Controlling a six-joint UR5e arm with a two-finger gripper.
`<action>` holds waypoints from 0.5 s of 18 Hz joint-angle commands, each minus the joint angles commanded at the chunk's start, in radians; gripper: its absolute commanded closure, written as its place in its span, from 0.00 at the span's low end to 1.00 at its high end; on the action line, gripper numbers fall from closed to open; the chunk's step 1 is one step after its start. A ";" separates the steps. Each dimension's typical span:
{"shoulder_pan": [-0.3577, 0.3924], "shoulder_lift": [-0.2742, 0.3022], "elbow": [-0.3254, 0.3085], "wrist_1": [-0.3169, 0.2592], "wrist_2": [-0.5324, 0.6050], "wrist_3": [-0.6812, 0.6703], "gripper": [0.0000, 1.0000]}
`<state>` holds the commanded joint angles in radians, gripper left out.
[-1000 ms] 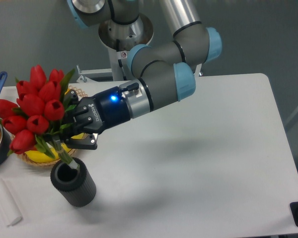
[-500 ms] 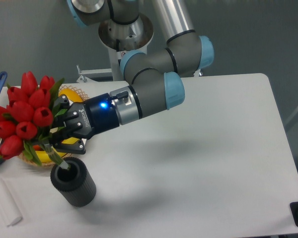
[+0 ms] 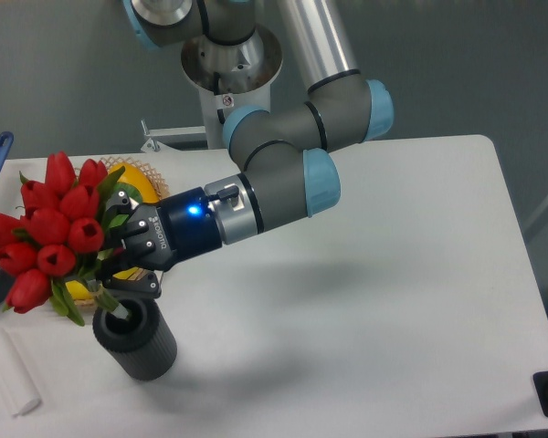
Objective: Insert the flowers into the vase
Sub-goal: 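Align the tulip stems over the vase opening and lower them in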
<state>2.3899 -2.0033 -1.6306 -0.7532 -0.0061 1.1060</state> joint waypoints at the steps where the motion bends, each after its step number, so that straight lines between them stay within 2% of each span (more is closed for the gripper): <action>1: 0.000 -0.005 -0.003 0.000 0.000 0.000 0.86; 9: 0.002 -0.029 -0.031 0.000 0.005 0.000 0.85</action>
<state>2.3915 -2.0325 -1.6613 -0.7532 -0.0016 1.1060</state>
